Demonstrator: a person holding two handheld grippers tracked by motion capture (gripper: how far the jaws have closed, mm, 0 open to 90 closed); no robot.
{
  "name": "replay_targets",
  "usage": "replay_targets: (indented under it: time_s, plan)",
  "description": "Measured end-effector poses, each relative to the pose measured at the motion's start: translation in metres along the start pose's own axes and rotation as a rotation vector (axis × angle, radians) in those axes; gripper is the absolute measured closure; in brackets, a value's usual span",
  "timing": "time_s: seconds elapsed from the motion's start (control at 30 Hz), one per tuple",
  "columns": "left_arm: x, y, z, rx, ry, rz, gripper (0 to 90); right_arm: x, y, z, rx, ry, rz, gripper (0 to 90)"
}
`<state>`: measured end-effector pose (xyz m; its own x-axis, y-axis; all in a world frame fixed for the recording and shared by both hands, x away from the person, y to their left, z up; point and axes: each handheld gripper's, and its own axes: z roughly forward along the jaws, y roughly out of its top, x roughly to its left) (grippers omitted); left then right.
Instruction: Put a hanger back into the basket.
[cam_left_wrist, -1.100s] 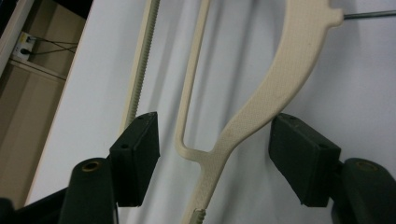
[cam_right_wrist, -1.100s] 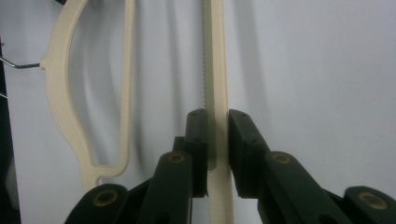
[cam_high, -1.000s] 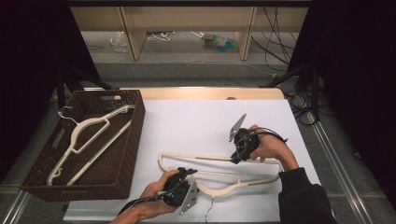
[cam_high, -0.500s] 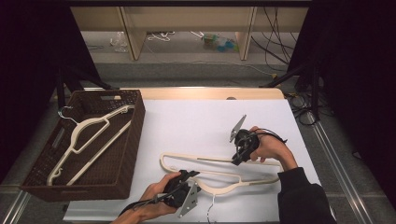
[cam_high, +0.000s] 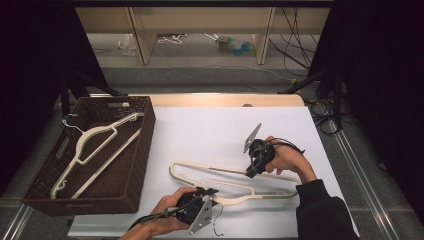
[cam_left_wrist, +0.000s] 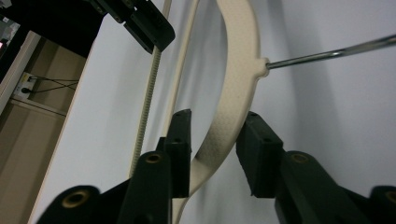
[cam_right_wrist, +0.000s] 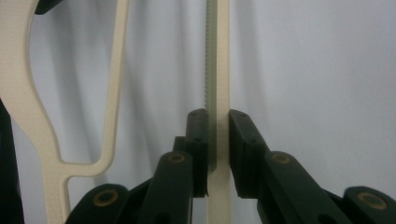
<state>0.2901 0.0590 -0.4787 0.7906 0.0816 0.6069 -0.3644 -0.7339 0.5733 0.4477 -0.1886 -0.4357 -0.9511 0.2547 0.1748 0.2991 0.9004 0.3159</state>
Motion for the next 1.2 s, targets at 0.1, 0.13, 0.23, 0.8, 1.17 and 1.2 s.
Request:
replay_targets:
  time_s: [0.1, 0.13, 0.23, 0.8, 1.17, 1.2]
  plan:
    - [0.002, 0.001, -0.003, 0.015, -0.010, 0.052, 71.5, 0.000, 0.000, 0.000, -0.012, -0.002, -0.014, 79.0]
    - [0.001, 0.002, -0.002, -0.008, 0.000, 0.031, 72.0, 0.000, 0.000, -0.001, -0.012, -0.001, -0.014, 79.0]
    - [0.001, 0.003, -0.003, -0.004, 0.000, 0.057, 73.3, 0.002, 0.000, -0.001, 0.007, 0.000, 0.011, 78.9]
    - [0.017, 0.015, -0.012, 0.010, 0.020, 0.134, 81.6, -0.001, 0.001, 0.000, -0.023, -0.010, -0.003, 75.7]
    - [0.035, 0.023, -0.019, 0.065, 0.001, 0.107, 85.8, 0.003, 0.001, -0.043, -0.193, -0.198, 0.160, 48.3]
    - [0.037, 0.023, -0.020, 0.073, -0.003, 0.094, 85.7, 0.005, 0.001, -0.047, -0.205, -0.211, 0.157, 47.3]
